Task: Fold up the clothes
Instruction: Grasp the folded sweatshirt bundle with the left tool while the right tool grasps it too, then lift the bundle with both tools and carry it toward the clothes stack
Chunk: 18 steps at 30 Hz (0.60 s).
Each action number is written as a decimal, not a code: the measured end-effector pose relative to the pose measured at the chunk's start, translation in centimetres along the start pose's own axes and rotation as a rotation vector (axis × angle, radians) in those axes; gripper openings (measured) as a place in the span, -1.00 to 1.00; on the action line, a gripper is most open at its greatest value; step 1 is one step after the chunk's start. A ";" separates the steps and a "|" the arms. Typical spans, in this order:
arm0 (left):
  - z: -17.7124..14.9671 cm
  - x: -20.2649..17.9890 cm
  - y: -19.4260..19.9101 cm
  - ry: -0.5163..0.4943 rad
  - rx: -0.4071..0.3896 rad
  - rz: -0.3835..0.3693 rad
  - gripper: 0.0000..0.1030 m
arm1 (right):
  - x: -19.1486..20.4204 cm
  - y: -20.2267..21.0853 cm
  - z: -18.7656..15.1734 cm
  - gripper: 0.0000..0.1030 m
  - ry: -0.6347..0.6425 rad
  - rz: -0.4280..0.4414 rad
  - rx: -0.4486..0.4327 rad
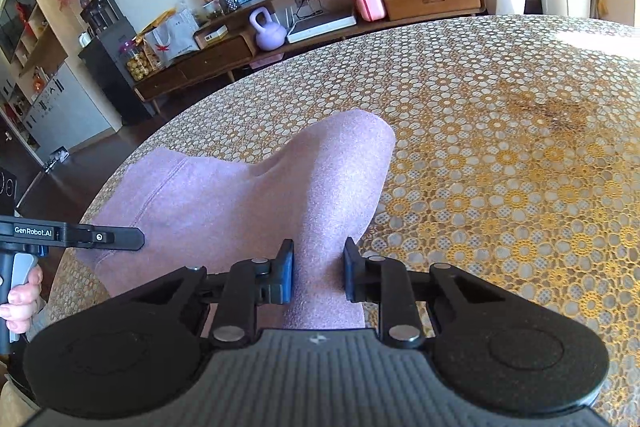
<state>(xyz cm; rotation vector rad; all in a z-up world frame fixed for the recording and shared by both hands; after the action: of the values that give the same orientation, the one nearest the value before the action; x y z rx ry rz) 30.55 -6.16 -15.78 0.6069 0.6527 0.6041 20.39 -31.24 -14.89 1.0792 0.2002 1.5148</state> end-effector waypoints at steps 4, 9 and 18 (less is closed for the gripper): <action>0.5 -3.8 -0.9 -0.036 0.001 -0.032 1.00 | -2.0 3.8 0.0 -0.57 -0.001 -0.020 -0.031; 1.3 -9.6 -2.9 -0.094 0.010 -0.069 1.00 | -5.9 9.1 -0.5 -0.57 -0.031 -0.056 -0.082; 1.3 -20.6 -8.0 -0.192 0.032 -0.160 1.00 | -14.5 18.6 -1.8 -0.57 -0.117 -0.132 -0.179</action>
<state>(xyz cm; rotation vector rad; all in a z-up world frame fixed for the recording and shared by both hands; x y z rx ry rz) 20.74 -25.78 -12.76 0.6278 0.5249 0.3814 4.22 -48.05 -10.86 0.9890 0.0523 1.3215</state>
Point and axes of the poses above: each gripper's, at about its wrist camera, not at the fingertips, and y roughly against the way its jaws point, x to its left, z to its top, the point moved 6 cm from there along -y, roughly the way its jaws point, and after that the axes turned 14 degrees about -y, right-handed, at the moved point
